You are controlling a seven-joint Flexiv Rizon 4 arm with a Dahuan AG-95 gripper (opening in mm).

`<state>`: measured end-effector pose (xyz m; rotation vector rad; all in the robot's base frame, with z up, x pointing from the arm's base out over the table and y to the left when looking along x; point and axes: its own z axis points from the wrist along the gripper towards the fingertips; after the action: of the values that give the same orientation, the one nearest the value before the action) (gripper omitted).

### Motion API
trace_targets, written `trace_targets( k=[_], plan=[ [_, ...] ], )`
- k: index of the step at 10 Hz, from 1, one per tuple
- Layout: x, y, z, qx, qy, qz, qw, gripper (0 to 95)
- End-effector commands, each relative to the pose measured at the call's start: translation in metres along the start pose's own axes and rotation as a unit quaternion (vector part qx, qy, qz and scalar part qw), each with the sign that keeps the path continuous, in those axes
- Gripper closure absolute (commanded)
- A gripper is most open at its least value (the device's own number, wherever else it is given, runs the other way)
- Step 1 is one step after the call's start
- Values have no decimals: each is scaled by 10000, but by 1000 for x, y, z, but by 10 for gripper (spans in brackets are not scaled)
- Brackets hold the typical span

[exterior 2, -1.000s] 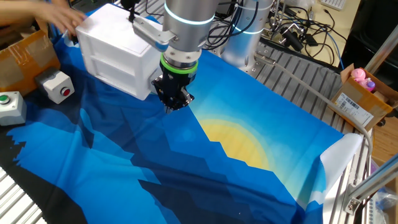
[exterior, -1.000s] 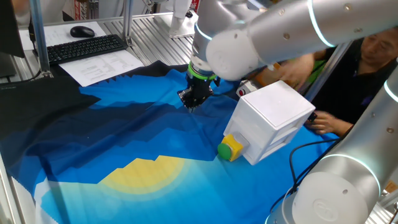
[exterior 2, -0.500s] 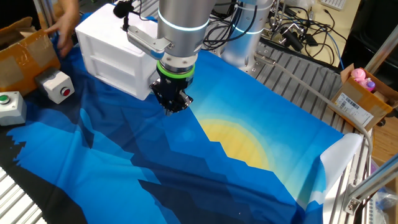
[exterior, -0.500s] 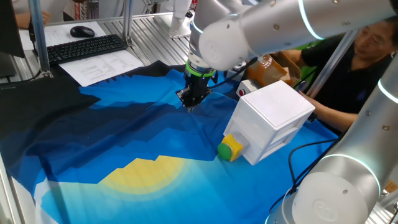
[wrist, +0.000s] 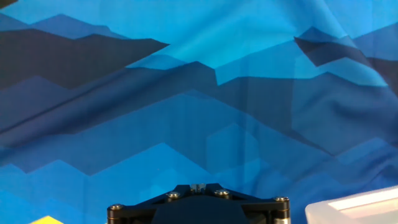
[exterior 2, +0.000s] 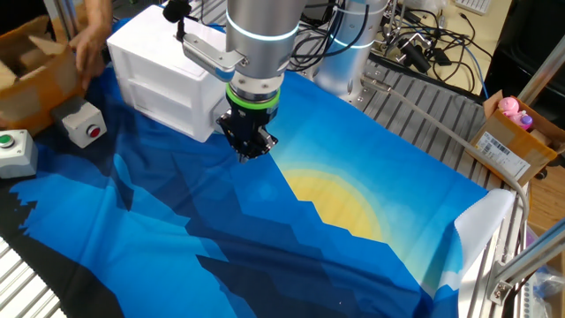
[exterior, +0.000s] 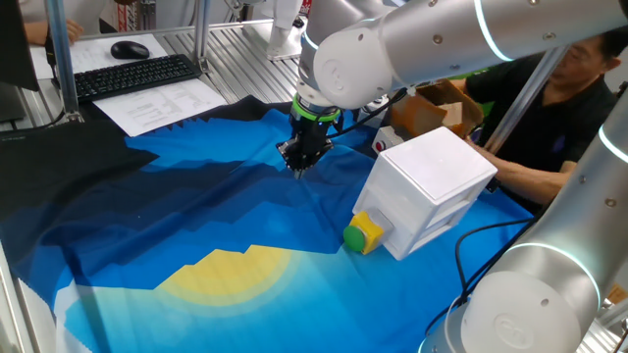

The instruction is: Press the button horizontally

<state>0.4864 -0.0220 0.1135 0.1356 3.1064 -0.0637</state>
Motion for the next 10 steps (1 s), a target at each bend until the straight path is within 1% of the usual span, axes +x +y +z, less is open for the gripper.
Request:
trace_targets(
  k=[1, 2, 6, 10],
  plan=[
    [0, 0, 0, -22, 12, -6, 10000, 950],
    [3, 1, 1, -26, 8, 5, 10000, 950],
    [6, 1, 1, -28, 10, 63, 10000, 950],
    [7, 1, 2, -26, 16, 74, 10000, 950]
  ],
)
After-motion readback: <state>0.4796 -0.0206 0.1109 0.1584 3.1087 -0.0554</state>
